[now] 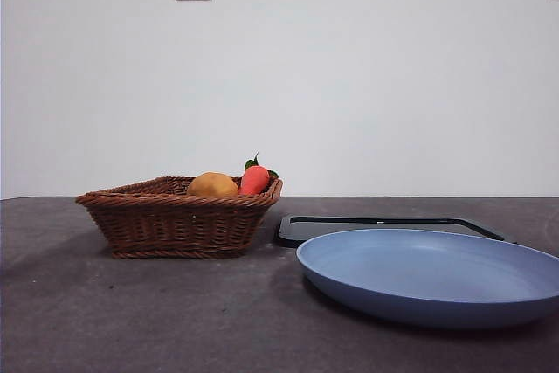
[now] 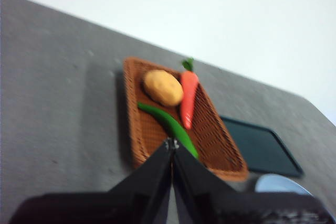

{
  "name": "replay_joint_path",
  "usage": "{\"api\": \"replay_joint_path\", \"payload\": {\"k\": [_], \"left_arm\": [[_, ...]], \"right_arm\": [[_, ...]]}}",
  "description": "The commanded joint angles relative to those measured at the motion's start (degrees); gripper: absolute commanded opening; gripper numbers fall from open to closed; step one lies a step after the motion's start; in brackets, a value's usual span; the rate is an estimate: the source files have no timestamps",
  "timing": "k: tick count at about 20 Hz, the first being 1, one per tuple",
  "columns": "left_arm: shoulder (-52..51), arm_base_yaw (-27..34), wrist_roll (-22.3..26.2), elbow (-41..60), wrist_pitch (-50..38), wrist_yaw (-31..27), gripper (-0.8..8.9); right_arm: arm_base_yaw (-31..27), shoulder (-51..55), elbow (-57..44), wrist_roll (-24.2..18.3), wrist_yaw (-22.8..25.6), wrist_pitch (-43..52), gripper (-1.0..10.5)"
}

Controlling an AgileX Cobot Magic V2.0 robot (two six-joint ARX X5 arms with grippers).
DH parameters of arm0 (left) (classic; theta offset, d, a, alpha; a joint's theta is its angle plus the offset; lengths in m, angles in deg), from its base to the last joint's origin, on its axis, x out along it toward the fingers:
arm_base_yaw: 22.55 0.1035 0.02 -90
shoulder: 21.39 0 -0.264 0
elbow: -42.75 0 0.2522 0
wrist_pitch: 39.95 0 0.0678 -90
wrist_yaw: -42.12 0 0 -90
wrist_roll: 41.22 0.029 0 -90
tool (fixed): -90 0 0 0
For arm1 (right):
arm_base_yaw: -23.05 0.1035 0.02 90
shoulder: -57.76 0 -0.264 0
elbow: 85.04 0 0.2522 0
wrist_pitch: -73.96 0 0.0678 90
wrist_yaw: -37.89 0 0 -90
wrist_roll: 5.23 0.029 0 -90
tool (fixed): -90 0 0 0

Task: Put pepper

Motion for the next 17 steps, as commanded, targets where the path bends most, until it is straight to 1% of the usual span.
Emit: {"api": "replay_joint_path", "payload": {"k": [1,7,11,14,15,17], "left_arm": [[4.72,0.13,4.63,-4.79,2.49,3.52,0.06],[14.34,0.11,13.73,-13.79,11.76,12.59,0.06],[18.38,-0.02,19.74,-18.16,18.51,17.03,0.06],[20.61,-0.46,25.11,-21.53,25.68,17.49,0.06],[20.83,-0.7,26.23,-22.1,27.21,17.92,0.06],[21.05,-0.85,26.51,-22.69,27.71,18.05,0.06]], "right_arm": [[0.09,-5.53,6.12,-5.14,-2.08,-4.13,0.1],[0.22,-18.97,20.76,-15.74,-7.43,-20.35,0.1],[0.7,-25.83,28.92,-22.97,-8.55,-30.88,0.1],[0.98,-30.18,34.82,-28.7,-9.42,-39.8,0.1],[0.98,-30.93,35.95,-30.1,-9.42,-41.81,0.1],[0.98,-31.12,36.59,-30.77,-9.38,-42.95,0.1]]}}
